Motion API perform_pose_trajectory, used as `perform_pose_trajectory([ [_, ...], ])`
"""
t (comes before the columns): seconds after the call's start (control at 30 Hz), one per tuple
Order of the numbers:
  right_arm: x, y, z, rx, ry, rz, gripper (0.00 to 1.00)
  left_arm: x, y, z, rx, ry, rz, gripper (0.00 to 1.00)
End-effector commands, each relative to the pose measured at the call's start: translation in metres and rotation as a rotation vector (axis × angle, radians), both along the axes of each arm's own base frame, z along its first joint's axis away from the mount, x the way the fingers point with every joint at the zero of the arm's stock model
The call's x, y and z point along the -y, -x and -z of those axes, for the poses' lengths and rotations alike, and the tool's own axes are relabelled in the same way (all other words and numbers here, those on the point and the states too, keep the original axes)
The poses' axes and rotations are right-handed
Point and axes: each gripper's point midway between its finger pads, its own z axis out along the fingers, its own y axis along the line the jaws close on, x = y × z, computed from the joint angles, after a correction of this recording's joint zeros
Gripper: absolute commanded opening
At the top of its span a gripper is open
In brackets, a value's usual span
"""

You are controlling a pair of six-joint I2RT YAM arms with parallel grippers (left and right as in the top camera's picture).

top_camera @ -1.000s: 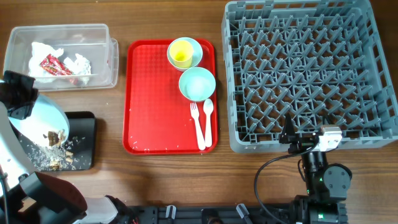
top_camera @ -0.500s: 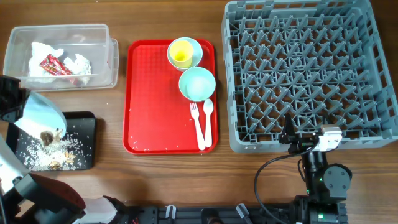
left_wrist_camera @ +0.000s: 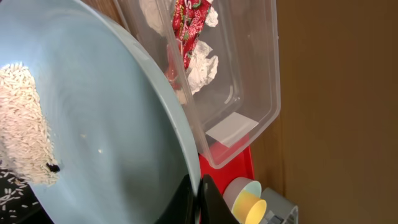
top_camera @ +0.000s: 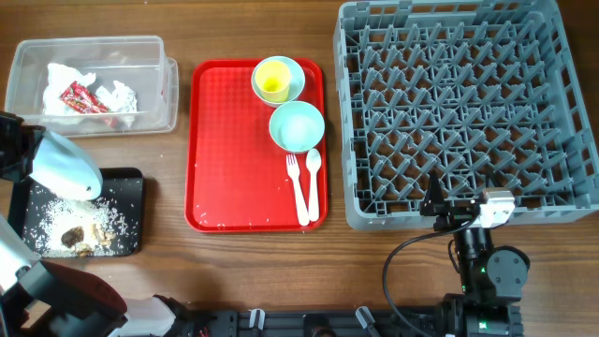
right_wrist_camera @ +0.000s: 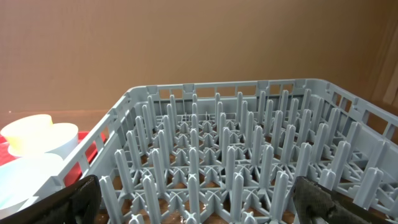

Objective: Sort waste into correct bins and load items into the dishwasher rack
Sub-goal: 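Tilt the plate to scrape food scraps onto the black tray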

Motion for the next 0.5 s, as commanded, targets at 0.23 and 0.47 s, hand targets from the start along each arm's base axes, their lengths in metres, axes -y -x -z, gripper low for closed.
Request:
perform_pose_trajectory([
  [0.23, -0.001, 0.0, -0.002, 0.008, -0.013, -0.007, 1.0, 0.001, 0.004, -0.006, 0.147, 0.154, 0.104, 0.04],
  [0.47, -0.001, 0.0, -0.002, 0.008, -0.013, -0.008, 1.0, 0.003, 0.027, -0.026, 0.289, 0.251, 0.146, 0.04],
])
